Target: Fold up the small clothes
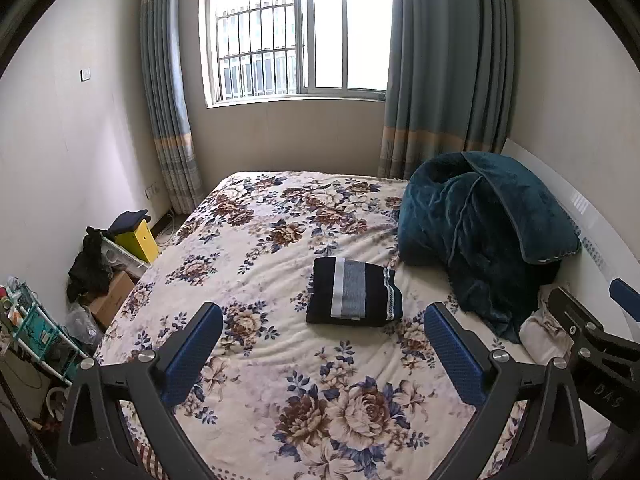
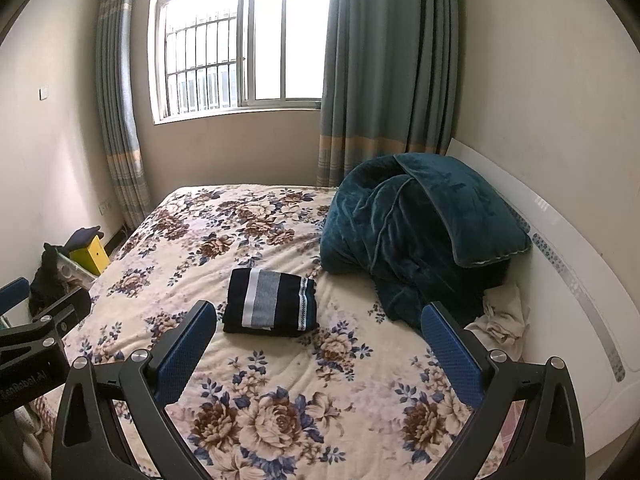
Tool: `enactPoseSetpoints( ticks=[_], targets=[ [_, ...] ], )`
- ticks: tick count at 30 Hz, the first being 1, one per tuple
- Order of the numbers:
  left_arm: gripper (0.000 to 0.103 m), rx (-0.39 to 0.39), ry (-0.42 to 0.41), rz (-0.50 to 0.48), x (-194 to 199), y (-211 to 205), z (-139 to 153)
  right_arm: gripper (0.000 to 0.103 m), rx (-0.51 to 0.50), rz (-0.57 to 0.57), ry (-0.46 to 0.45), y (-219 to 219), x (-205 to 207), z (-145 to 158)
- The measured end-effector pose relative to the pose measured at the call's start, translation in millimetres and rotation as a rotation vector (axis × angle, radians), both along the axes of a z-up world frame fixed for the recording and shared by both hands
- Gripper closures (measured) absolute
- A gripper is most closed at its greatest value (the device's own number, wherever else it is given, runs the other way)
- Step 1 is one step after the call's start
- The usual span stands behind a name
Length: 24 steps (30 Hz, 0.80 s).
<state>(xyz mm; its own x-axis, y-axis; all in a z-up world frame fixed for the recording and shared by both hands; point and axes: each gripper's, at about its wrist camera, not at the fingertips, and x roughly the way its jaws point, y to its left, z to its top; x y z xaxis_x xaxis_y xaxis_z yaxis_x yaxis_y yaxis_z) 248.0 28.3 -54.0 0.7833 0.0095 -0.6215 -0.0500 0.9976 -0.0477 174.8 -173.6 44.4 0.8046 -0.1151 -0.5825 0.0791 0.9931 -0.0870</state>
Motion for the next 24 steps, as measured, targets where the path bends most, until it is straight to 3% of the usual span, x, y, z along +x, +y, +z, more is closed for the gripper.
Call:
enactPoseSetpoints(
  ticks=[24],
  targets=[
    [0.000, -0.004, -0.003, 0.001, 0.6, -1.5, 0.3, 0.000, -0.001, -0.004, 0.001, 4.0, 0.2, -0.1]
  ],
)
